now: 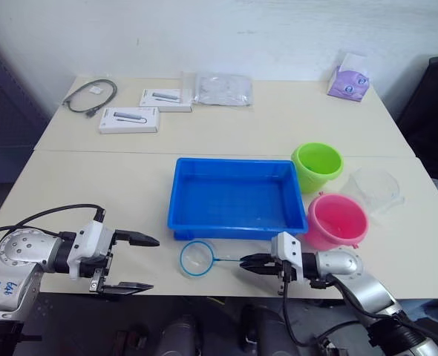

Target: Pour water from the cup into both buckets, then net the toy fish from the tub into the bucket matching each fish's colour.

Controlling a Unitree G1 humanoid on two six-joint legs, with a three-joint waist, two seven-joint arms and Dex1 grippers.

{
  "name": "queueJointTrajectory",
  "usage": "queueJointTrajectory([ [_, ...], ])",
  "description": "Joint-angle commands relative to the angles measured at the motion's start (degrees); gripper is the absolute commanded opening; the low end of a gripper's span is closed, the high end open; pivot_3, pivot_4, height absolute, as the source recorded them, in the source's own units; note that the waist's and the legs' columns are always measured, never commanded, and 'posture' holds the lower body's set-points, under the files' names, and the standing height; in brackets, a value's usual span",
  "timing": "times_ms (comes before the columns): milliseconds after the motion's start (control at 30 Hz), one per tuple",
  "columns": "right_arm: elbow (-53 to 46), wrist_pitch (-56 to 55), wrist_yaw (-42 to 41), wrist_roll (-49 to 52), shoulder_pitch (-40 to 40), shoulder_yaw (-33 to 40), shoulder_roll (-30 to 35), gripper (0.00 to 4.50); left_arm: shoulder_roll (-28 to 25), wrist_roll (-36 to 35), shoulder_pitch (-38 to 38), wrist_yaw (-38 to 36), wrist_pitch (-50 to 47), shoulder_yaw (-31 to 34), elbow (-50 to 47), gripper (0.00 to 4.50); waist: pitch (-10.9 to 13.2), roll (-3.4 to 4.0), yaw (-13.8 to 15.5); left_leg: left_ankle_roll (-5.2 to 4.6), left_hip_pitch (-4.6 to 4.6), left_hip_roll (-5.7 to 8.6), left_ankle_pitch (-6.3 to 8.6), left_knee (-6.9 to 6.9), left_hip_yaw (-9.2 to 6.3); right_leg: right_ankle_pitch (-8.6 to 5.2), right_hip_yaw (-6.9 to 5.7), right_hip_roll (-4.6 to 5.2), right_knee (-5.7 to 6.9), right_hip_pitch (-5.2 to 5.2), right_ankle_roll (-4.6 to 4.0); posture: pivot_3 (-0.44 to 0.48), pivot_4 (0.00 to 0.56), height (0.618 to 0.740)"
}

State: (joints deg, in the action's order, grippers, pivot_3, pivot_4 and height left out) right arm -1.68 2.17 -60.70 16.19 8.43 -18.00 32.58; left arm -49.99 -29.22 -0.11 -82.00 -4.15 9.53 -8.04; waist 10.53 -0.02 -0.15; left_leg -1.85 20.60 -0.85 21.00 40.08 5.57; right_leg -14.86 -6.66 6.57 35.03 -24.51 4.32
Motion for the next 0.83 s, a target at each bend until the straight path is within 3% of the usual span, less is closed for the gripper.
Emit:
queueJointTrajectory([
  [33, -1.6, 0.9, -1.9, 1.6, 0.2, 1.1, -0.2, 2.12, -0.8, 0.1, -0.3, -0.1, 0.6, 0.5, -0.6, 4.50, 0.0, 0.00, 0.0, 0.00, 0.00, 0.00, 0.00, 0.00, 0.00, 0.00, 0.00, 0.00, 0.01, 0.00, 0.00, 0.000, 0.150, 0.740],
  [167, -4.5, 0.6, -2.4, 2.6, -0.6, 3.9, 1.3, 4.18, -1.1, 0.4, 0.4, 1.0, -0.2, 1.2, -0.2, 4.50, 0.0, 0.01, 0.0, 0.01, 0.00, 0.00, 0.01, 0.00, 0.00, 0.00, 0.00, 0.00, 0.01, 0.00, 0.00, 0.000, 0.150, 0.740],
  [200, -6.0, -0.1, -2.5, 2.8, -1.0, 5.2, 2.3, 4.47, -1.2, 0.5, 0.4, 1.6, -0.4, 1.7, 0.0, 4.50, 0.0, 0.01, 0.0, 0.01, 0.00, 0.00, 0.01, 0.00, -0.01, 0.00, 0.01, 0.01, 0.01, 0.00, 0.00, 0.000, 0.150, 0.740],
  [400, -20.6, 3.5, -5.5, 12.6, -8.4, 17.3, 10.8, 4.47, -2.4, 4.4, 3.3, 8.4, -1.8, 5.8, 2.0, 4.50, 0.0, 0.03, 0.1, 0.02, 0.00, -0.02, 0.04, -0.03, -0.04, 0.00, 0.00, 0.03, -0.03, 0.01, 0.00, 0.000, 0.150, 0.740],
  [533, -25.0, 3.4, -9.1, 21.5, -15.5, 30.5, 14.5, 4.47, -2.2, 9.7, 7.3, 12.0, 6.2, 9.4, 7.9, 4.50, 0.0, 0.03, 0.1, 0.03, -0.07, -0.06, 0.08, -0.13, -0.03, -0.03, -0.01, 0.00, -0.07, 0.03, -0.05, 0.000, 0.150, 0.740],
  [667, -23.5, 0.9, -15.3, 22.3, -24.8, 44.4, 17.4, 4.47, -2.7, 10.6, 9.9, 13.4, 10.1, 13.0, 12.8, 4.50, 0.0, -0.02, 0.3, -0.06, -0.12, -0.07, 0.22, -0.13, 0.04, -0.03, 0.03, 0.02, -0.07, 0.04, -0.06, 0.000, 0.150, 0.740],
  [833, -14.9, -5.8, -17.8, 19.1, -28.3, 50.4, 15.5, 4.47, -2.6, 12.7, 11.8, 14.4, 14.3, 13.7, 15.0, 4.50, -0.1, -0.13, 0.9, -0.17, -0.23, -0.08, 0.37, -0.12, 0.04, -0.04, 0.10, 0.09, -0.13, 0.15, -0.06, 0.000, 0.150, 0.740],
])
